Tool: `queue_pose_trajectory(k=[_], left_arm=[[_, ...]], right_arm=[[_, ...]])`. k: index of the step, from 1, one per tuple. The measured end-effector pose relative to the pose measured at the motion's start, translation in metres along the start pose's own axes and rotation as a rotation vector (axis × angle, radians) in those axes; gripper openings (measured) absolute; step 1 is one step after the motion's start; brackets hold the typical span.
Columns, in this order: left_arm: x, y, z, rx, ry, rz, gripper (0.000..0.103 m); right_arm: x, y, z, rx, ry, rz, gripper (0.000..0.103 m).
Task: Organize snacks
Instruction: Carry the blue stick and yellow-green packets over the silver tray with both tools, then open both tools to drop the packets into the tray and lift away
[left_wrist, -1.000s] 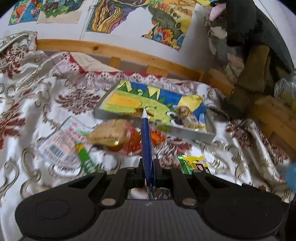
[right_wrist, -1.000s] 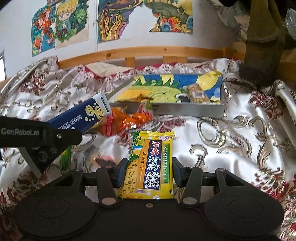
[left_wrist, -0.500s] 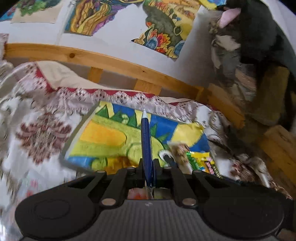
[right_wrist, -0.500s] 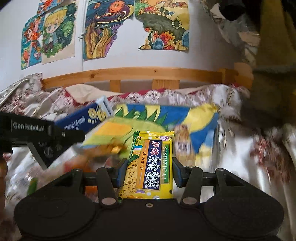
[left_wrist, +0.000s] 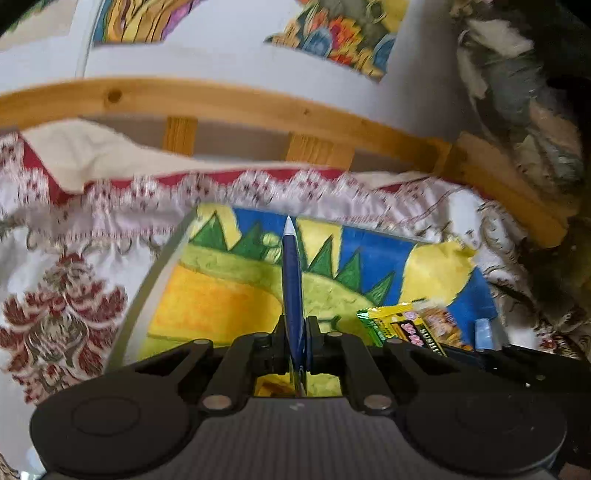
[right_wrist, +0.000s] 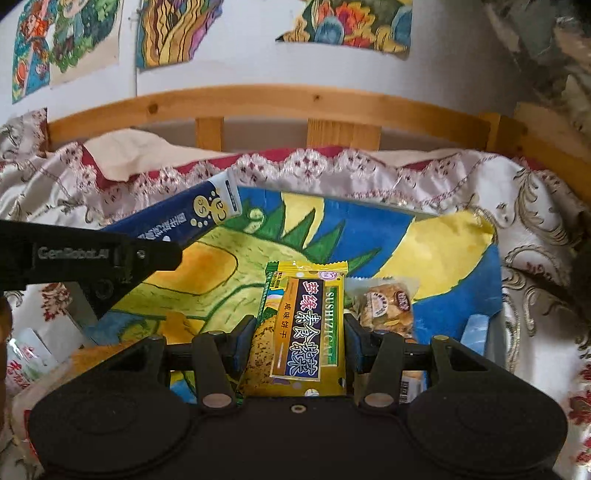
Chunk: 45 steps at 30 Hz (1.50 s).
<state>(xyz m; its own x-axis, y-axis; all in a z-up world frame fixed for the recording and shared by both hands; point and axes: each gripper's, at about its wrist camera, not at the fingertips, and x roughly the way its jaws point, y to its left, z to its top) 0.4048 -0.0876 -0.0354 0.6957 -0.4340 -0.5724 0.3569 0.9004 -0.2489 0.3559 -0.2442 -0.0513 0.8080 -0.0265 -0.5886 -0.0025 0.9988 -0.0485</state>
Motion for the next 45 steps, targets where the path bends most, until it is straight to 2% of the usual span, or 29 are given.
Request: queue_pose_trajectory(k=[5, 12, 14, 16, 18, 20, 22, 25, 29, 34, 38, 45], left_arm=[[0.012, 0.005, -0.008, -0.031, 0.049, 0.044, 0.007], [0.013, 0.004, -0.011, -0.018, 0.059, 0.073, 0.011], [0.013, 0.001, -0.011, 0.017, 0.068, 0.101, 0.025], [0.01, -0.001, -0.011, 0.044, 0.066, 0.119, 0.062], [0.005, 0.0, -0.009, 0.034, 0.046, 0.131, 0.074], [-0.003, 0.003, -0.007, 0.015, 0.026, 0.125, 0.079], [-0.012, 0.002, -0.004, 0.014, 0.004, 0.136, 0.09], [-0.035, 0.001, -0.003, 0.025, -0.061, 0.148, 0.097], [-0.072, 0.0, -0.003, 0.028, -0.146, 0.174, 0.102], [-0.12, -0.006, -0.006, 0.017, -0.205, 0.299, 0.102], [-0.161, -0.01, -0.013, 0.0, -0.257, 0.306, 0.103], [-0.222, -0.021, -0.041, 0.006, -0.322, 0.26, 0.103]], right_arm=[[0.01, 0.004, -0.007, -0.015, 0.027, -0.01, 0.051], [0.014, 0.011, -0.012, -0.041, 0.053, -0.015, 0.052], [0.015, 0.012, -0.013, -0.045, 0.054, -0.023, 0.052], [0.013, 0.013, -0.013, -0.046, 0.049, -0.027, 0.055], [0.008, 0.012, -0.012, -0.045, 0.033, -0.027, 0.065], [0.001, 0.011, -0.01, -0.037, 0.012, -0.028, 0.072], [-0.009, 0.008, -0.008, -0.019, -0.013, -0.021, 0.073], [-0.035, 0.003, -0.005, -0.002, -0.094, -0.03, 0.084], [-0.073, -0.002, 0.0, 0.005, -0.183, -0.024, 0.091], [-0.127, -0.003, 0.003, -0.014, -0.277, -0.016, 0.098], [-0.171, 0.002, -0.001, -0.034, -0.347, -0.011, 0.101], [-0.237, 0.016, -0.018, -0.059, -0.423, 0.021, 0.102]])
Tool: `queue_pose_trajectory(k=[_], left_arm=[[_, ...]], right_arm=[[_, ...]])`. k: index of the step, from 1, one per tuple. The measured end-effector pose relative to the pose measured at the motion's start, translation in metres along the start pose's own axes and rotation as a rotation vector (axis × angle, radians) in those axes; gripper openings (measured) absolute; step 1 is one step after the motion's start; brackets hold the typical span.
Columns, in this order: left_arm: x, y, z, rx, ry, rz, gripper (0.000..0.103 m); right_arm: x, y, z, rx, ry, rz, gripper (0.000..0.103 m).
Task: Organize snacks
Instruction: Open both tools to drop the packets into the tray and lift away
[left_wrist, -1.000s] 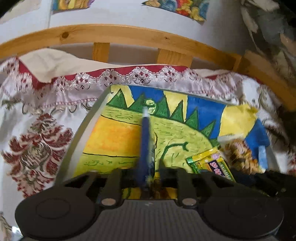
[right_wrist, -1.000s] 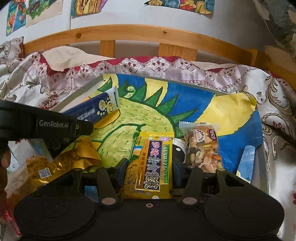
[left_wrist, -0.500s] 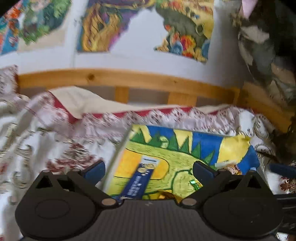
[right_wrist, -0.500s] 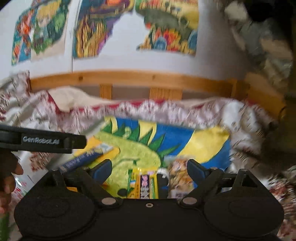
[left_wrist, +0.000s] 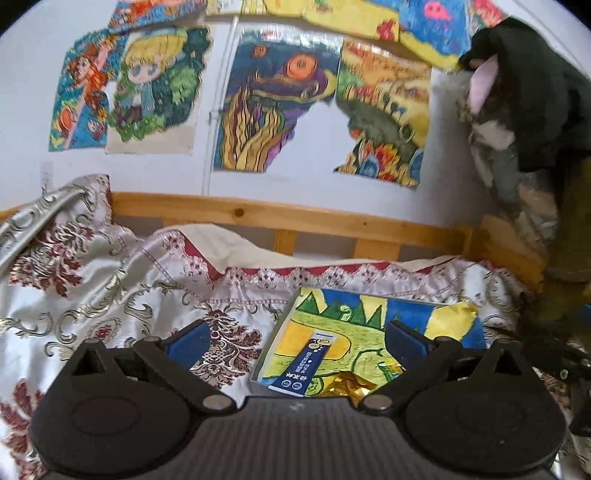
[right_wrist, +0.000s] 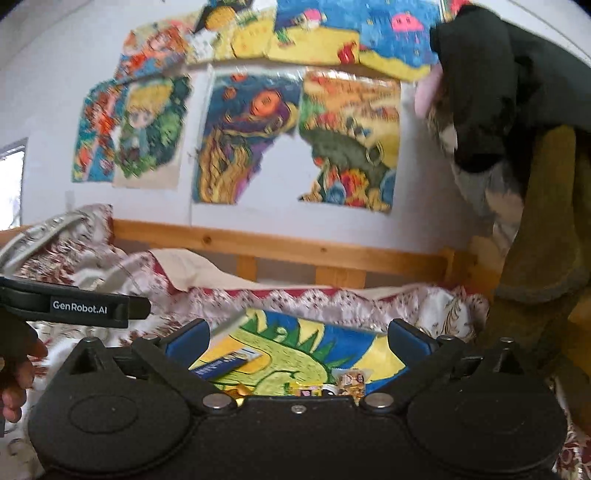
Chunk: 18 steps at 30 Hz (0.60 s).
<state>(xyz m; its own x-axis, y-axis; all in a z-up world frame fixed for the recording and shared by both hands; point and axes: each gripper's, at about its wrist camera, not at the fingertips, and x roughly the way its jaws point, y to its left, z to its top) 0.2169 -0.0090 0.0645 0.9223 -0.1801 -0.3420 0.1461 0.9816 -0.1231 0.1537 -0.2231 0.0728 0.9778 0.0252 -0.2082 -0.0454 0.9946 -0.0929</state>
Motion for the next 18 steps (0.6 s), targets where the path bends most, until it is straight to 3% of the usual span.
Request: queue_pose_trajectory(k=[9, 18], left_arm=[[-0.068, 0.009, -0.036, -0.025, -0.002, 0.017, 0.103], [-0.107, 0.024, -0.061, 0.003, 0.01, 0.072, 0.103]], right_arm=[[-0.067, 0.021, -0.012, -0.007, -0.038, 0.033, 0.102], [-0.108, 0.036, -0.038, 0.023, -0.034, 0.026, 0.102]])
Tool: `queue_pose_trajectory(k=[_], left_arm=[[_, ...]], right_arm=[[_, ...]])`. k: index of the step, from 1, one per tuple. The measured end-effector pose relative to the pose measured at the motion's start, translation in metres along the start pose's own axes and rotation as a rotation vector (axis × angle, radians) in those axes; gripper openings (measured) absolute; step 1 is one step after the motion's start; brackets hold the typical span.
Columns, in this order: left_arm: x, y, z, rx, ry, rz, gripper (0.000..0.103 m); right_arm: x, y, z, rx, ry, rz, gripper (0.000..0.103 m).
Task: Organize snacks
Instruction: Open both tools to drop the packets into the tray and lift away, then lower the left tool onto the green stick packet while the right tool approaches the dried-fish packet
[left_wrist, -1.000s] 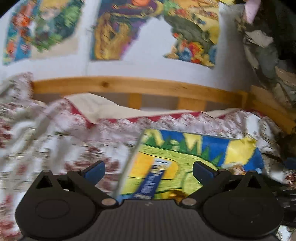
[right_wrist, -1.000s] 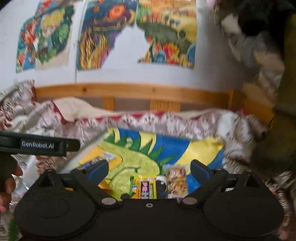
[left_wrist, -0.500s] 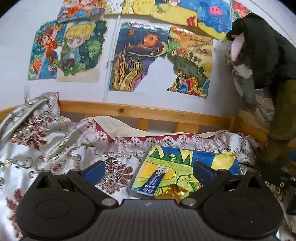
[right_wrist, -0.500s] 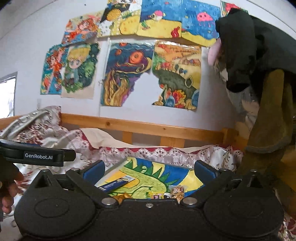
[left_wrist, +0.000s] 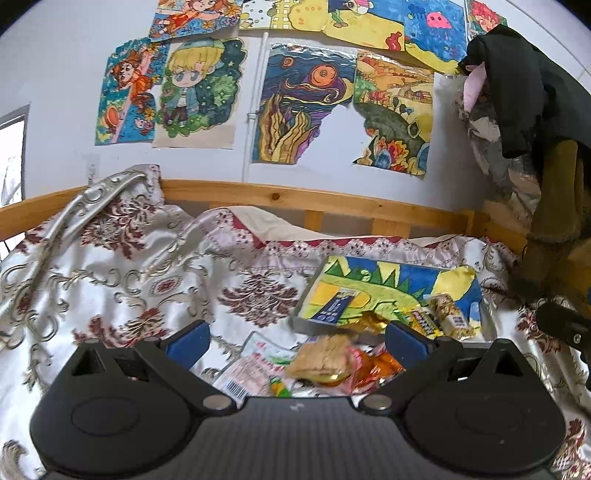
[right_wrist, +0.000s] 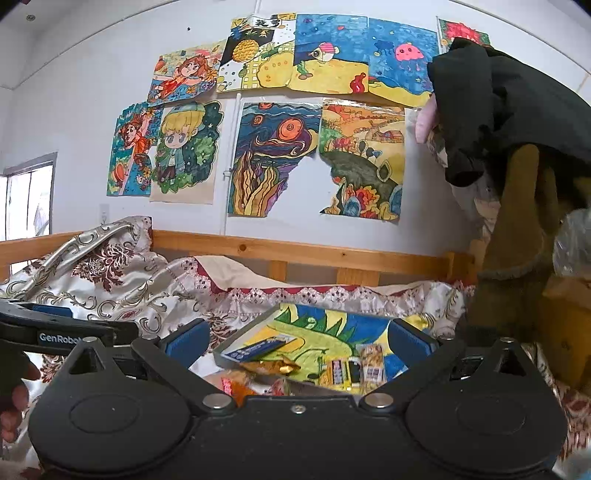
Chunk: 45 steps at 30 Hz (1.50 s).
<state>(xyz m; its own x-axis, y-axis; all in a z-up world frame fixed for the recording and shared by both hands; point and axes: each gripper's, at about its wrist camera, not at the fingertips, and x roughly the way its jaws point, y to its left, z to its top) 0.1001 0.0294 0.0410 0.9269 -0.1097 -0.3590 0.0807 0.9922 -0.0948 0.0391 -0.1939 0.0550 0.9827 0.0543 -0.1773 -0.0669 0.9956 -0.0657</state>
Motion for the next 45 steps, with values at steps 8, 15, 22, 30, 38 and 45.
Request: queue_pose_trajectory(k=[8, 15, 22, 30, 38, 45], left_arm=[[-0.014, 0.005, -0.019, 0.016, 0.038, 0.022, 0.103], [-0.02, 0.005, -0.036, 0.034, 0.08, 0.03, 0.103], [-0.013, 0.005, -0.049, 0.054, 0.143, 0.046, 0.103], [-0.005, 0.009, -0.059, 0.049, 0.181, 0.063, 0.103], [0.003, 0.008, -0.068, 0.061, 0.217, 0.067, 0.103], [0.007, 0.009, -0.07, 0.056, 0.234, 0.072, 0.103]], right_arm=[[-0.01, 0.0, -0.03, 0.053, 0.08, -0.028, 0.102], [-0.012, 0.003, -0.049, 0.073, 0.152, -0.035, 0.102], [-0.006, 0.006, -0.06, 0.079, 0.225, -0.014, 0.102], [0.004, 0.003, -0.071, 0.098, 0.301, -0.015, 0.102], [0.011, 0.001, -0.08, 0.108, 0.349, -0.006, 0.102], [0.017, 0.0, -0.086, 0.119, 0.379, -0.002, 0.102]])
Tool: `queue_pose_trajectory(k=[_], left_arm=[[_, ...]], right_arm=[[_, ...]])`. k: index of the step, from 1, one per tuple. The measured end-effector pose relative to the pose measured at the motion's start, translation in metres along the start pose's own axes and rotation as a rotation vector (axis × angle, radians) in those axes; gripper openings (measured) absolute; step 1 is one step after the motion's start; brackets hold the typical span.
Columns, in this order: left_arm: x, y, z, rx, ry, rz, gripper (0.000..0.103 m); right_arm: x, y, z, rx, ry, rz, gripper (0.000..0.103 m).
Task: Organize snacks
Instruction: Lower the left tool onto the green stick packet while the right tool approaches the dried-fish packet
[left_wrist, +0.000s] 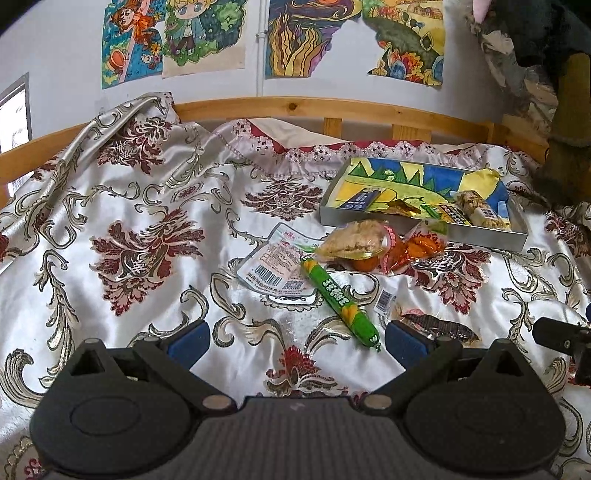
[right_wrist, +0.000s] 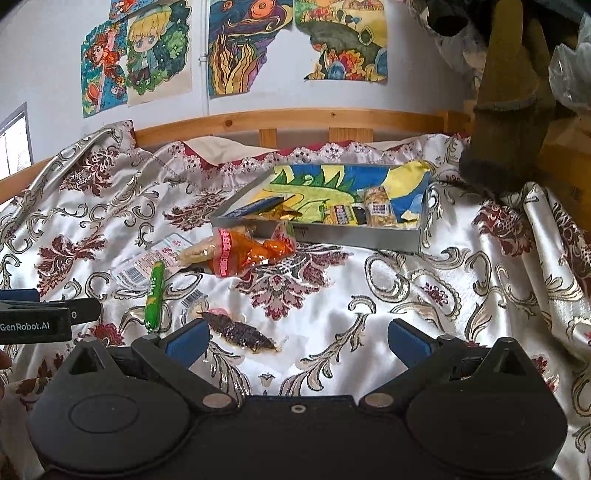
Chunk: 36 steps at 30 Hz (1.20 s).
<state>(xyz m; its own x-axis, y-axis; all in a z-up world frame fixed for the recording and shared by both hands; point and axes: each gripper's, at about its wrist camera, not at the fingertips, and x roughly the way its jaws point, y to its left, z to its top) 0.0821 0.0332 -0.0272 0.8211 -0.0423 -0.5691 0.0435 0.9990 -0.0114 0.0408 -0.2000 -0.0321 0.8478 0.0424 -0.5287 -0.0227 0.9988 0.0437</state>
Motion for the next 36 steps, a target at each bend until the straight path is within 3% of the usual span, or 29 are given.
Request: queue_pose_trajectory(k=[22, 32, 36], left_arm=[[0.024, 0.003, -0.003, -0.03, 0.049, 0.02, 0.103], [0.036, 0.008, 0.003, -0.044, 0.049, 0.043, 0.103], [0.042, 0.01, 0.007, -0.062, 0.048, 0.008, 0.103]], right_arm=[[0.03, -0.004, -0.009, -0.002, 0.063, 0.015, 0.102], [0.053, 0.006, -0.003, -0.108, 0.038, 0.106, 0.102], [0.066, 0.008, 0.0, -0.139, 0.04, 0.144, 0.102]])
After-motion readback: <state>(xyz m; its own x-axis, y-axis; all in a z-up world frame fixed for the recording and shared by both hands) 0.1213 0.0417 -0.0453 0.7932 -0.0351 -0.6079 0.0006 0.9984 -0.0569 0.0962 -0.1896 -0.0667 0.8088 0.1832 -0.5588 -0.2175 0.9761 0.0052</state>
